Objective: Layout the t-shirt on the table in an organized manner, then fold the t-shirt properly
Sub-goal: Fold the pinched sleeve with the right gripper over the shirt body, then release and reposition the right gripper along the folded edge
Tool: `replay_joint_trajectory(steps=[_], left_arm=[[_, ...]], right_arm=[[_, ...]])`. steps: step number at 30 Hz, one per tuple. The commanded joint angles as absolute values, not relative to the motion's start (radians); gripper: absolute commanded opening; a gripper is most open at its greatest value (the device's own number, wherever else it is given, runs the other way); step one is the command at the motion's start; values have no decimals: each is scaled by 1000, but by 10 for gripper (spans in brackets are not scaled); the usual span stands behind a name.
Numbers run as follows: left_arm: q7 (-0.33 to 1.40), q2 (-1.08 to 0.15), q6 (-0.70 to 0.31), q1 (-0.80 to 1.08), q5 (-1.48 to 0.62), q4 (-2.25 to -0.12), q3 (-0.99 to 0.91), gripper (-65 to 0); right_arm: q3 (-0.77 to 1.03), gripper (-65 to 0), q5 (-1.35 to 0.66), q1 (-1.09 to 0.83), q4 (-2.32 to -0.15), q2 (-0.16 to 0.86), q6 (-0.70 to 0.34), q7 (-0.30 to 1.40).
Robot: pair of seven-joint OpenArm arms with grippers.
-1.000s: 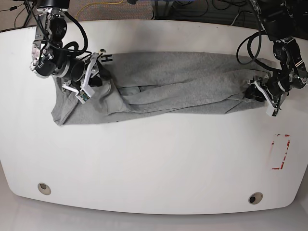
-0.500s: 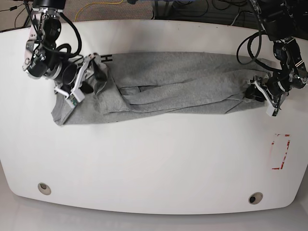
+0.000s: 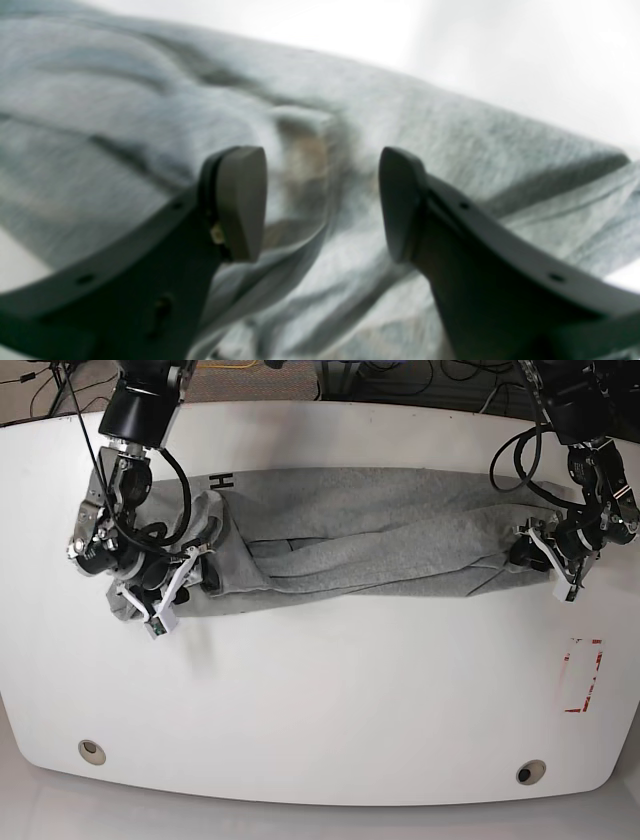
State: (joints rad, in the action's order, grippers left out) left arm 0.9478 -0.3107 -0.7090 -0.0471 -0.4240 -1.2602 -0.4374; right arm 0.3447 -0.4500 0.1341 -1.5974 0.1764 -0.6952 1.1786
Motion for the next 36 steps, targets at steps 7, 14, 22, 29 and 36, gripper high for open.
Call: replay_joint_trajectory(steps=[7,14,22,29,36], left_arm=[[1001,-320,-698,-42,-371,-1254,-433,-390],[1001,-318,-698,-42,-371,-1254,-433,-390],[1000,-318,-698,-42,-371,-1254,-433,-390],[1000,-320,-698,-42,-371,-1254,-433,-390],[1000,-320,-698,-44,-371,-1254,-433,-390]], right_arm=[[323,-304,-481,176,-1498,165,-698,1109],[249,-306,-562,142,-1498,160,-698,1113],[203,-461,-634,94,-1501,160,-698,1113],[200,-631,-645,51,-1580,160,-698,1113],[199,-628,-647,2,-1751,154,-698,1179]])
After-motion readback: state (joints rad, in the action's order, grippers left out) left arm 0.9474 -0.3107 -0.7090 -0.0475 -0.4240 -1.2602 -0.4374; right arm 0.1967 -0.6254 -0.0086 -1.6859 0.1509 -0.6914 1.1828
